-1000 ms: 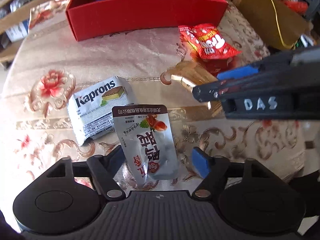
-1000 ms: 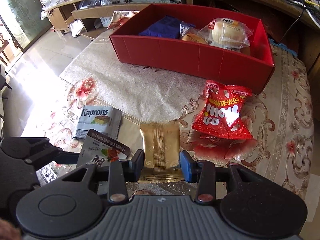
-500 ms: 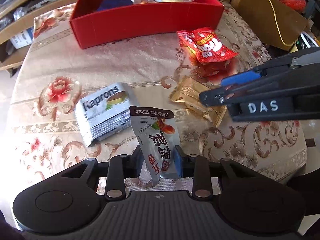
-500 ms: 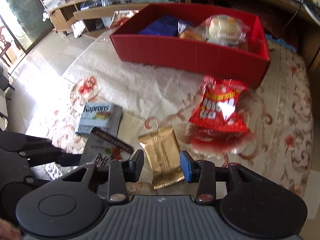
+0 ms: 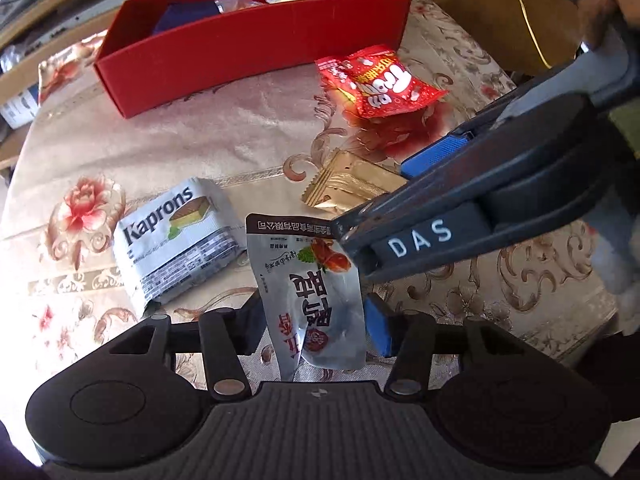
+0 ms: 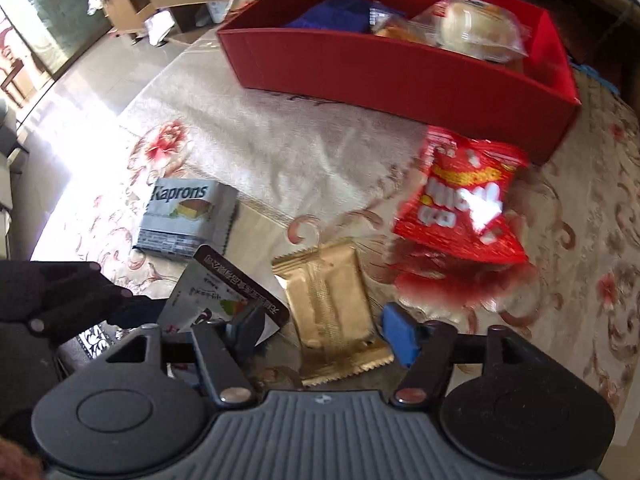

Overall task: Organize snacks
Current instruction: 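Lift the white pouch and gold packet and carry both over the red box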

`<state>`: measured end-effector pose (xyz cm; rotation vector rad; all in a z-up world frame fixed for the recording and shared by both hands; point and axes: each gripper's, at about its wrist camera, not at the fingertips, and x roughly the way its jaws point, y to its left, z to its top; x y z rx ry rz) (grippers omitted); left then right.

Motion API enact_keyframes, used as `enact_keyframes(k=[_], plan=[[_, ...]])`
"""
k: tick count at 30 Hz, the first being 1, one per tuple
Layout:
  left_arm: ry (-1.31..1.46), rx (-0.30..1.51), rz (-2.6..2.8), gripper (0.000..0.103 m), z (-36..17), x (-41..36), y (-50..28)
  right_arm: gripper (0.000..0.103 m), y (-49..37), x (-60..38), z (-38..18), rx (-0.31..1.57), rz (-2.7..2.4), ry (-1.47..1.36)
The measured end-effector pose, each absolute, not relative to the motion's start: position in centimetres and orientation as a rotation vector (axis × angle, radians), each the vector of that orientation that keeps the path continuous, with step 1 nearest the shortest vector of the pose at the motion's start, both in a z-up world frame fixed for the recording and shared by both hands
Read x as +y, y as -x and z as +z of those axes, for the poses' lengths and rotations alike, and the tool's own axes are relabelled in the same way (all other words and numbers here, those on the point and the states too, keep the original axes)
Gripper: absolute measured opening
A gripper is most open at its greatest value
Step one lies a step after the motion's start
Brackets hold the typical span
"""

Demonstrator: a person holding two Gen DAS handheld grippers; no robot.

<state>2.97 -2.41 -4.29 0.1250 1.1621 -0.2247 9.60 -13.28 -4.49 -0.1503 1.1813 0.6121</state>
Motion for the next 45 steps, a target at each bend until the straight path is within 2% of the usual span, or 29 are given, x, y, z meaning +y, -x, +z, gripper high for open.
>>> enact_keyframes(k=[2, 6, 7, 25, 33, 45], plan=[[-0.107, 1.169, -0.231, 0.058, -4.1, -2.0, -2.8, 0.064, -9.4, -12.8, -4.5, 1.174, 0.604, 0.181], [-0.082, 1.173, -0.235, 0.059, -4.0, -1.4, -2.6, 0.041, -8.5, -12.5, -4.5, 1.146, 0.561, 0.258], [-0.071, 1.174, -0.236, 0.059, -3.9, -1.1, -2.6, 0.040, -8.5, -12.8, -4.4, 1.151, 0.558, 0.243], [0.014, 1.077, -0.223, 0.059, 0.2, 0.2, -3.8, 0.039, -8.6, -16.5, 0.3, 1.067, 0.516, 0.098], [0.035, 0.986, -0.218, 0.059, 2.9, 0.7, -8.0, 0.039, -11.0, -16.7, 2.2, 1.021, 0.488, 0.041], [0.073, 0.924, -0.209, 0.059, 3.7, 1.7, -13.8, 0.039, -16.6, -16.2, 3.9, 0.980, 0.438, -0.026]])
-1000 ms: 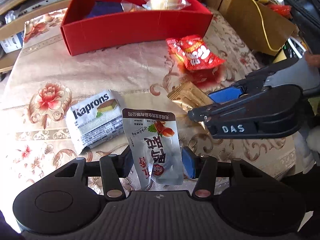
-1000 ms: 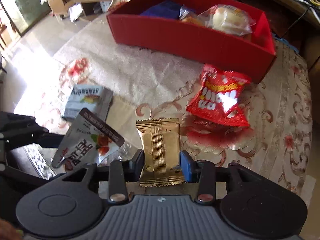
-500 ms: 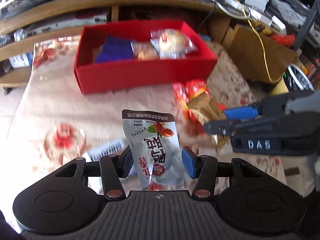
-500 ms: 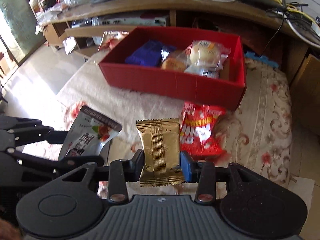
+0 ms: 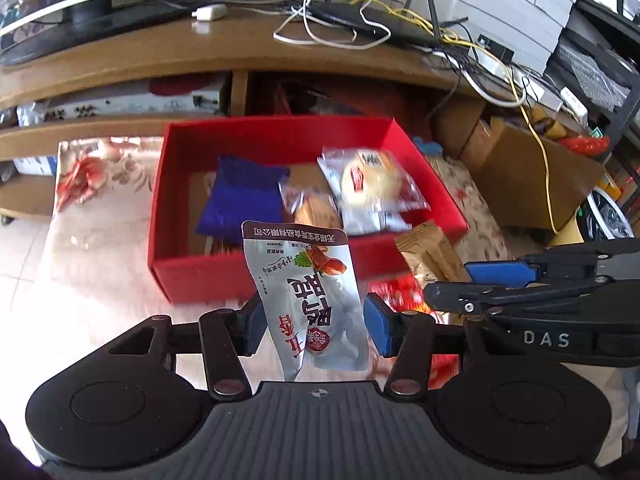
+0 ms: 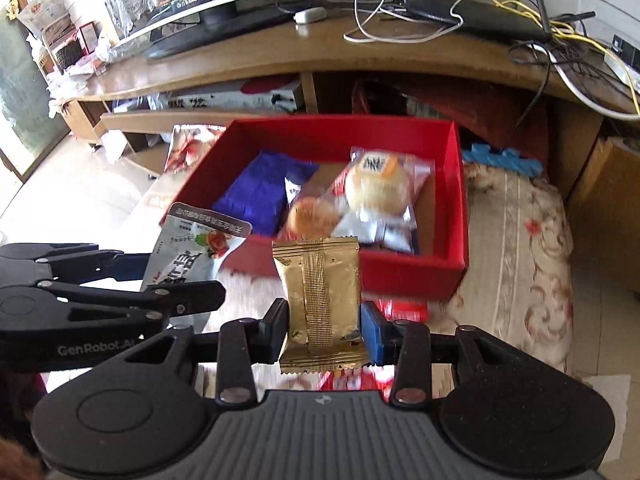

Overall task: Organize snacks
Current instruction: 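Lift the white pouch and gold packet and carry both over the red box, then lower white pouch and gold packet into the box and open both tools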

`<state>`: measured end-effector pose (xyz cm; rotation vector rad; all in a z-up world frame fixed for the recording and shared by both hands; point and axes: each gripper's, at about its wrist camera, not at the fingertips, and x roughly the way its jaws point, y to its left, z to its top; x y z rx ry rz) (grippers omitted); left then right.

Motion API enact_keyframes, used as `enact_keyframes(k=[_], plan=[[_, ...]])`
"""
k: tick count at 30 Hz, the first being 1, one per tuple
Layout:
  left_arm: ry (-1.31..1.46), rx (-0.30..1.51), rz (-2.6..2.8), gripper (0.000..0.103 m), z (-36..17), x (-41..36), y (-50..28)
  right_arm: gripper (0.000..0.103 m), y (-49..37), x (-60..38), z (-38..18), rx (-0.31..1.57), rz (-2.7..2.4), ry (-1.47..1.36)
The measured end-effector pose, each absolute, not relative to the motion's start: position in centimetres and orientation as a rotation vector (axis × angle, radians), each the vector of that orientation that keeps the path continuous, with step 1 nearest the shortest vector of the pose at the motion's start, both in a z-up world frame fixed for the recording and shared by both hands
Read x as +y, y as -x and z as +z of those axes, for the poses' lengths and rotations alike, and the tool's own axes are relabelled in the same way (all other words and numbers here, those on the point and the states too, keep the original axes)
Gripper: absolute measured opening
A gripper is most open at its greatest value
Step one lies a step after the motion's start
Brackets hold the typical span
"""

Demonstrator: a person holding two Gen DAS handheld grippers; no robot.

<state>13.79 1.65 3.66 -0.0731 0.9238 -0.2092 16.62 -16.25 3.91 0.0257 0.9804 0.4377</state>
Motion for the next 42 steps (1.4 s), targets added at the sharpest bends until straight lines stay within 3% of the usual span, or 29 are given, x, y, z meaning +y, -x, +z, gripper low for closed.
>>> enact_keyframes(k=[16, 18, 20, 37, 42], plan=[[0.070, 0.873, -0.170, 0.057, 4.9, 1.3, -19.6, 0.040, -22.2, -15.7, 4.7, 0.939, 0.381, -0.062], [0.068, 0.877, -0.181, 0.042, 4.8, 1.0, -20.3, 0.040, -22.9, -15.5, 4.5, 0.941, 0.380, -0.063], [0.047, 0.875, -0.172, 0.039, 4.7, 0.7, -20.8, 0.040, -23.4, -15.2, 4.2, 0.938, 0.370, -0.054], [0.067, 0.951, -0.114, 0.046, 1.7, 1.5, -23.4, 0.040, -26.9, -14.1, 0.6, 0.991, 0.344, -0.021], [0.063, 0.947, -0.110, 0.051, 1.9, 1.5, -23.2, 0.046, -26.9, -14.2, 0.5, 0.994, 0.328, -0.015]])
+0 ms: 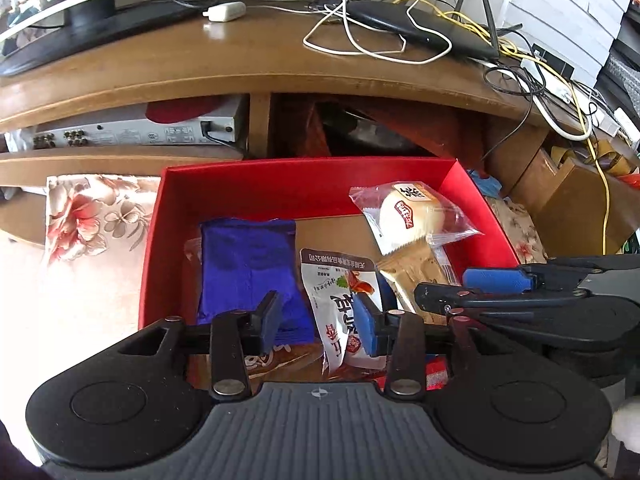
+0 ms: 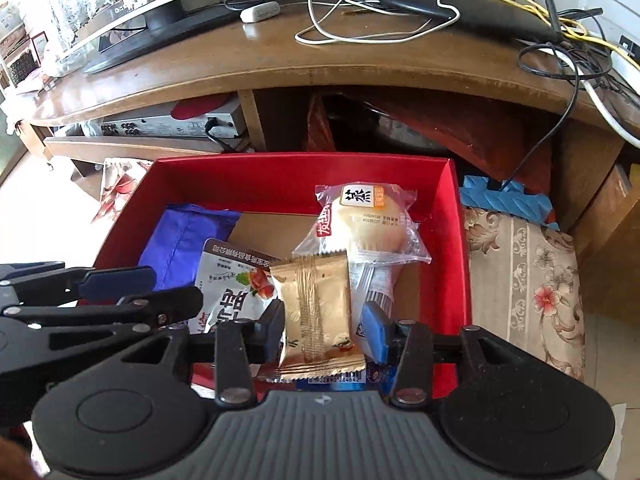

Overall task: Organize snacks
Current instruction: 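Lower white pouch and gold packet into the box and open both tools, then withdraw both tools toward the red candy bag and Kaprons wafer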

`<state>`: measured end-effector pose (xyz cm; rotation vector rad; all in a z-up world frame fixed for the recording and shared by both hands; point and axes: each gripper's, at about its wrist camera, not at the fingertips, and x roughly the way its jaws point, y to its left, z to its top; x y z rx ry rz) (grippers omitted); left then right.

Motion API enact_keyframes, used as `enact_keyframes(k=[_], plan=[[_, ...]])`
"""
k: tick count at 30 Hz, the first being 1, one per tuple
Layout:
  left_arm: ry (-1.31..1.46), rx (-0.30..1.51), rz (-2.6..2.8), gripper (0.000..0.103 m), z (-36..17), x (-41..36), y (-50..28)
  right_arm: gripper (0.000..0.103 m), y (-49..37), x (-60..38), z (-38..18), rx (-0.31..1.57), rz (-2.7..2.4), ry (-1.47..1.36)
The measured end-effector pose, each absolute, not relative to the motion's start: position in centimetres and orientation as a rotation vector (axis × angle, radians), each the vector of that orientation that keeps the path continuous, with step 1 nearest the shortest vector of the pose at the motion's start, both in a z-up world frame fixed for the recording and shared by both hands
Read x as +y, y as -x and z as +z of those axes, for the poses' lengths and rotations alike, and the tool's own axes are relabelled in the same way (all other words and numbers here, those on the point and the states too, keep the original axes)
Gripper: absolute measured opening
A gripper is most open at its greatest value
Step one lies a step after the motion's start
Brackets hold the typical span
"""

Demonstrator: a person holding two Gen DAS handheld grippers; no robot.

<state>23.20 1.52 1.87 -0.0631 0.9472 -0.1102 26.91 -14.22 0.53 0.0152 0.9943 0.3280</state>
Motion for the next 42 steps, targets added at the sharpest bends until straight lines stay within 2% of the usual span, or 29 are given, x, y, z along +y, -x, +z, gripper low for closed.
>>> enact_keyframes(k=[5, 14, 18, 31, 42], plan=[[0.067, 0.937, -0.100, 0.062, 2.2, 2.0, -22.8, 0.051, -26.4, -14.6, 1.0, 0.982, 0.319, -0.015], [0.066, 0.904, -0.131, 0.072, 3.7, 2.1, -20.9, 0.056, -24.2, -15.5, 2.9, 0.946, 0.313, -0.032], [0.051, 0.902, -0.165, 0.079, 4.0, 2.2, -18.8, 0.063, -22.3, -15.8, 3.4, 0.942, 0.330, -0.035], [-0.010, 1.052, -0.266, 0.085, 0.9, 2.7, -11.0, 0.065, -15.8, -15.5, 0.5, 1.061, 0.394, -0.007], [-0.064, 1.171, -0.377, 0.087, -1.7, 4.5, -11.0, 0.067, -14.0, -15.2, -1.7, 1.149, 0.431, -0.013]])
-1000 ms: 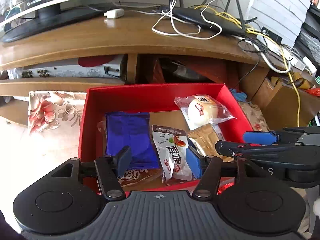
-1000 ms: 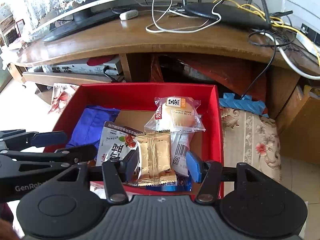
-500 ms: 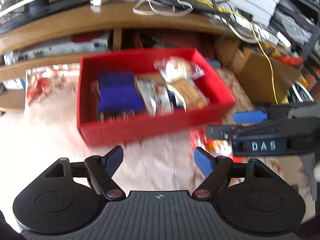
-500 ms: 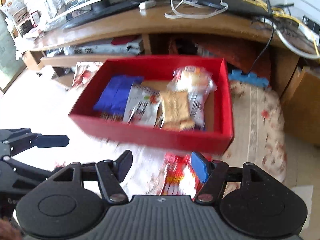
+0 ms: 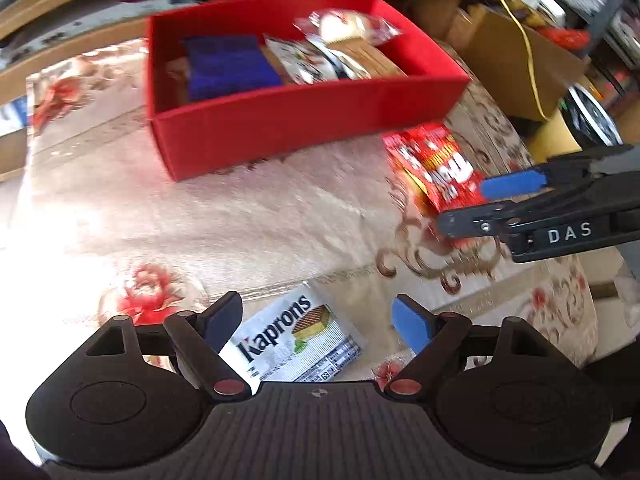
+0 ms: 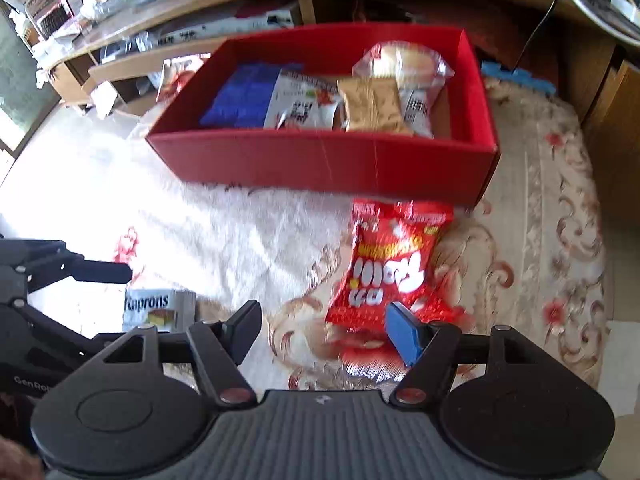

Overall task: Organize snacks
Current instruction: 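Withdraw both tools toward the red candy bag and Kaprons wafer, then grasp red candy bag with right tool while left tool grasps Kaprons wafer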

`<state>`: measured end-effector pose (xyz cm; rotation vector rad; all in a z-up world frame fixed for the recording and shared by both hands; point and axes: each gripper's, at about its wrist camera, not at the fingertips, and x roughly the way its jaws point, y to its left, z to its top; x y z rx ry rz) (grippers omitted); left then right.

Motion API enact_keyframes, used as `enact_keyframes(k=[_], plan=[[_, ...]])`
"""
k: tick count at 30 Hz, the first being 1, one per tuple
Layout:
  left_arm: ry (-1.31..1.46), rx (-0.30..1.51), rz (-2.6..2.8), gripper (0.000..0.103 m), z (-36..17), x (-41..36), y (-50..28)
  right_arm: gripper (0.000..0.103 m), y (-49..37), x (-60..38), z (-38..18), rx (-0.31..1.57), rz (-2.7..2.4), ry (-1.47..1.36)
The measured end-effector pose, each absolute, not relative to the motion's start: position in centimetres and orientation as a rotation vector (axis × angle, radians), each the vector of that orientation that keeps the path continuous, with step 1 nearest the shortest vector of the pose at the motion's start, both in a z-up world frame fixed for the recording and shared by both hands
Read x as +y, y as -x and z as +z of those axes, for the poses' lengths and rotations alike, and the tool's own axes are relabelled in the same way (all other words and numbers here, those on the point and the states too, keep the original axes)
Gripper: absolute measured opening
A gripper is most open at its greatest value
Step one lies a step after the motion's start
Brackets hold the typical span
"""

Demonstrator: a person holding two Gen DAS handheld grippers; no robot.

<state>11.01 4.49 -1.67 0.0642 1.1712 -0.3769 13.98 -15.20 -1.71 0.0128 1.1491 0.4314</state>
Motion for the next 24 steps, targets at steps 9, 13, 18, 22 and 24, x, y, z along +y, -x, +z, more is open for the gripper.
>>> enact_keyframes(k=[9, 13, 18, 22, 24], plan=[[-0.149, 1.212, -0.489, 0.089, -3.3, 3.9, -13.0, 0.068, -14.4, -14.7, -2.3, 1.179, 0.457, -0.031], [-0.156, 1.247, -0.538, 0.089, -3.9, 3.7, -12.7, 0.068, -14.8, -14.8, -2.5, 1.186, 0.454, -0.040], [-0.176, 1.267, -0.558, 0.093, -4.0, 3.8, -11.4, 0.069, -15.4, -15.3, -2.8, 1.196, 0.440, -0.050], [-0.201, 1.269, -0.538, 0.095, -4.1, 3.5, -10.2, 0.071, -15.8, -15.8, -3.1, 1.199, 0.420, -0.060], [-0.231, 1.262, -0.526, 0.095, -4.1, 3.0, -9.5, 0.071, -16.3, -16.4, -3.3, 1.205, 0.392, -0.073]])
